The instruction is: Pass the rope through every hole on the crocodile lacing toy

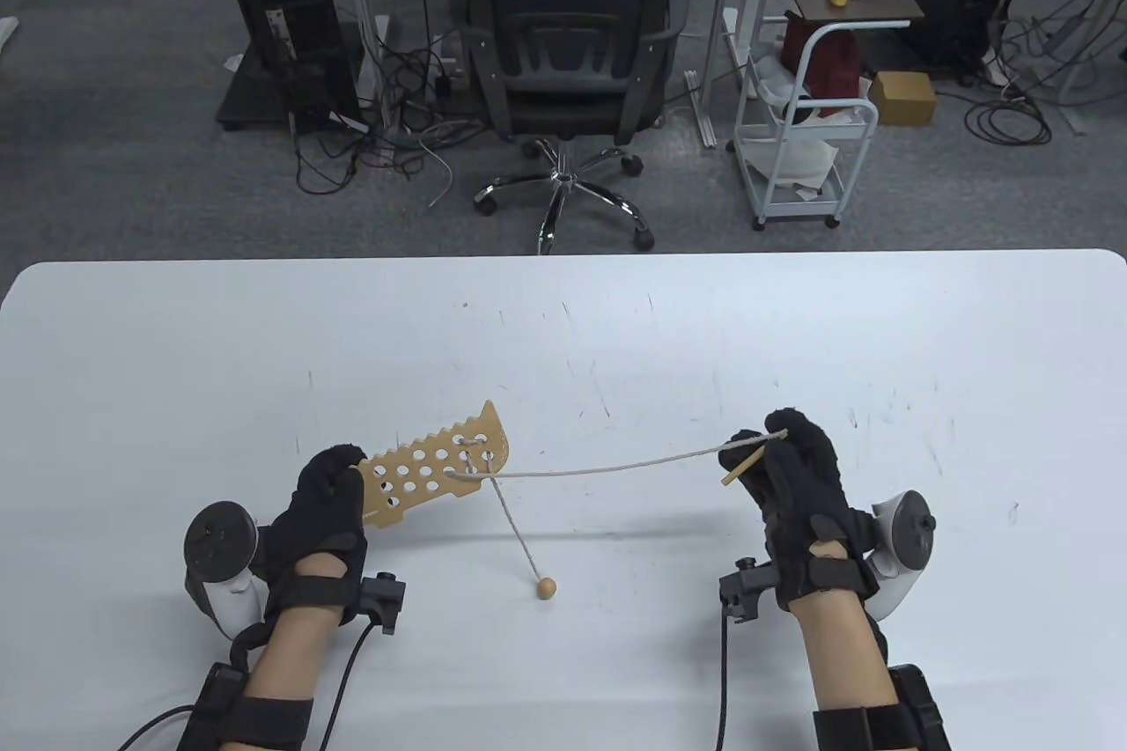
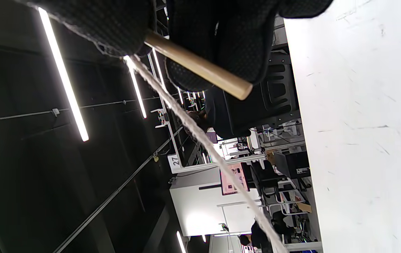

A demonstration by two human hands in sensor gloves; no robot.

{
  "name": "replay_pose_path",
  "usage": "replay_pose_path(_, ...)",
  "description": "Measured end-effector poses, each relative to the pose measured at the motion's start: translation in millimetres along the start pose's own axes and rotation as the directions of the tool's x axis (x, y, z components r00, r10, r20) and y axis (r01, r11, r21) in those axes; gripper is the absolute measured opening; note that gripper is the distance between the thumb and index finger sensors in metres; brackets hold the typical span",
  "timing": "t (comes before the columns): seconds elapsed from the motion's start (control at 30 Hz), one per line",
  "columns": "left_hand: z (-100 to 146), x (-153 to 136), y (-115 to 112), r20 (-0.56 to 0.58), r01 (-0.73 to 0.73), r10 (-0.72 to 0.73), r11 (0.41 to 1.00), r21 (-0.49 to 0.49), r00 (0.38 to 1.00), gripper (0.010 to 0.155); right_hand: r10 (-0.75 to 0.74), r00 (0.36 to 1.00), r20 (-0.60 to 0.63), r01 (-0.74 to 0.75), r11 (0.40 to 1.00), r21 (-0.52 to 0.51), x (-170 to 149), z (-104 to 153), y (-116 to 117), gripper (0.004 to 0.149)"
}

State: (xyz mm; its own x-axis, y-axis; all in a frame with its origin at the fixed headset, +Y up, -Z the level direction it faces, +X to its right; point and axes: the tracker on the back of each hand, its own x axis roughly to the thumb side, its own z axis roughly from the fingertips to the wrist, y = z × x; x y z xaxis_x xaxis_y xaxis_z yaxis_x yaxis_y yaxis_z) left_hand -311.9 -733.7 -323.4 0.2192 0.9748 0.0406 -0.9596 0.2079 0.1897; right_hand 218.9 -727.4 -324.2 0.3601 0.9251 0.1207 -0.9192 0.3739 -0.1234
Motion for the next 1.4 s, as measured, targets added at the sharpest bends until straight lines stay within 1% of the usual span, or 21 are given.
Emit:
replay_pose_path(0.33, -3, -7, 9, -0.031, -0.013, 0.014, 0.999, 0.050, 0.999, 0.051, -0.040, 0.999, 0.016, 0.041, 0.995, -0.087, 6, -2, -20, 0.040)
replay_pose_path(0.53, -4, -8, 11, -0.045, -0.020, 0.023, 0.998, 0.061, 0.999, 0.051, -0.053, 0.998, 0.044, 0.058, 0.988, -0.141, 12, -2, -31, 0.039)
replay_pose_path(0.73, -4, -9, 11, -0.044, -0.025, 0.028, 0.998, 0.059, 0.999, 0.051, -0.021, 0.997, 0.070, 0.033, 0.985, -0.168, 15, 0, -31, 0.037)
replay_pose_path(0.93, -2, -6, 1, -0.030, -0.019, 0.019, 1.000, 0.017, 0.999, 0.051, 0.068, 0.993, 0.097, -0.054, 0.989, -0.138, 18, 1, -21, 0.037)
replay_pose_path(1.0, 0, -4, -4, -0.022, -0.011, 0.011, 1.000, -0.006, 1.000, 0.051, 0.105, 0.990, 0.095, -0.094, 0.989, -0.114, 17, 2, -15, 0.038)
replay_pose_path(1.13, 2, -2, -11, -0.012, 0.001, -0.001, 0.999, -0.043, 1.000, 0.051, 0.123, 0.989, 0.086, -0.118, 0.991, -0.067, 15, 4, -4, 0.039)
replay_pose_path(1.27, 4, 0, -16, -0.005, 0.013, -0.013, 0.997, -0.072, 1.000, 0.051, 0.189, 0.977, 0.097, -0.188, 0.982, -0.016, 14, 6, 9, 0.039)
replay_pose_path(1.3, 5, 1, -18, -0.009, 0.016, -0.017, 0.997, -0.079, 1.000, 0.051, 0.215, 0.971, 0.105, -0.218, 0.976, 0.012, 14, 7, 15, 0.039)
replay_pose_path(1.4, 7, 2, -21, -0.028, 0.037, -0.040, 0.994, -0.108, 0.999, 0.051, 0.240, 0.964, 0.116, -0.247, 0.968, 0.050, 11, 10, 25, 0.039)
